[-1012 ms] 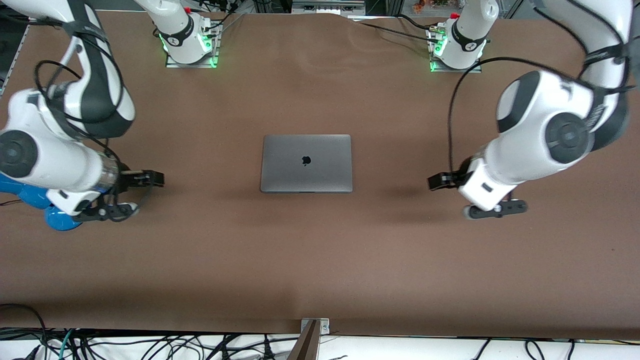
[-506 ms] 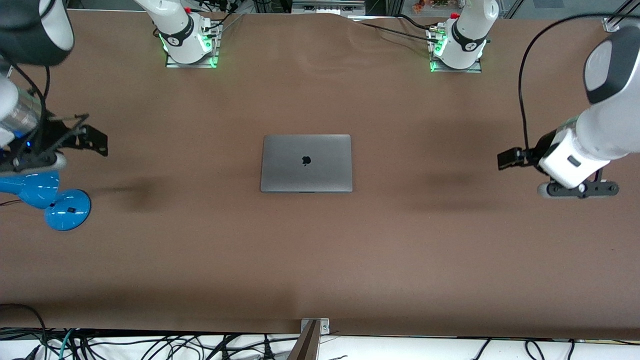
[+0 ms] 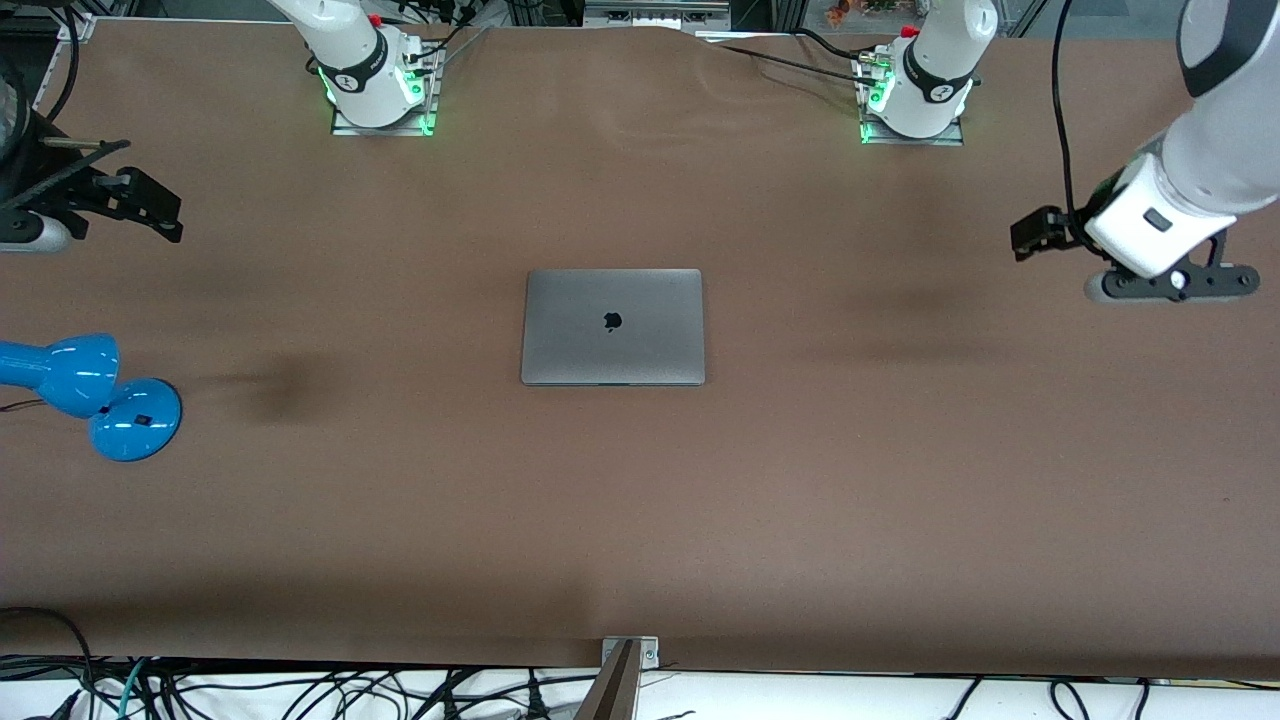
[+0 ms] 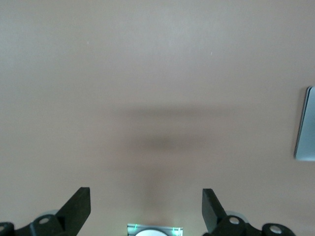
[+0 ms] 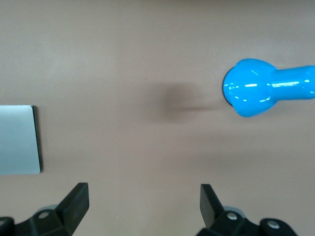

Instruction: Close laptop with both arms from behind

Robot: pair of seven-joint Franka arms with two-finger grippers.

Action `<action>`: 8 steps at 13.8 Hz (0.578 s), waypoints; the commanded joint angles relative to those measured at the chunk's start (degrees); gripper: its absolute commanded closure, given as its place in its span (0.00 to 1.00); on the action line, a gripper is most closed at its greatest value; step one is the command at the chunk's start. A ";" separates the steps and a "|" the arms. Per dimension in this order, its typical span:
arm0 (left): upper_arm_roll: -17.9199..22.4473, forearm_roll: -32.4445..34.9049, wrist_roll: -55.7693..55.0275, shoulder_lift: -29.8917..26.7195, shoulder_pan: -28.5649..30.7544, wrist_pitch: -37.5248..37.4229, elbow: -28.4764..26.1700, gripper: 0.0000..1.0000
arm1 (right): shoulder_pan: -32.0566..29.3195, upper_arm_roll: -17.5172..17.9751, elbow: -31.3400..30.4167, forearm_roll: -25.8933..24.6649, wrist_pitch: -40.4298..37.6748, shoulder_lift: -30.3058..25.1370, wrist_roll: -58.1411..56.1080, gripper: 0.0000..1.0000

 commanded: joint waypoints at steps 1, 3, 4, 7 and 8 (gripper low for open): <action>1.29 -2.26 1.66 -6.04 -0.83 4.98 -9.23 0.00 | 0.88 -1.79 -1.56 1.11 0.08 -1.01 2.44 0.00; 2.95 -4.48 2.45 -7.44 -0.83 4.90 -10.82 0.00 | 0.71 -1.79 -1.39 3.99 0.17 -0.57 2.62 0.00; 3.92 -4.56 4.63 -7.62 -0.92 4.90 -10.30 0.00 | 0.62 -1.79 -1.30 4.97 0.52 -0.13 3.23 0.00; 8.32 -4.39 7.64 -7.54 -5.21 4.90 -9.51 0.00 | 0.53 -1.88 -1.04 4.98 0.52 -0.13 3.76 0.00; 8.23 -4.39 7.55 -6.49 -4.79 4.81 -7.77 0.00 | 0.53 -1.79 -1.04 4.98 0.70 -0.13 3.76 0.00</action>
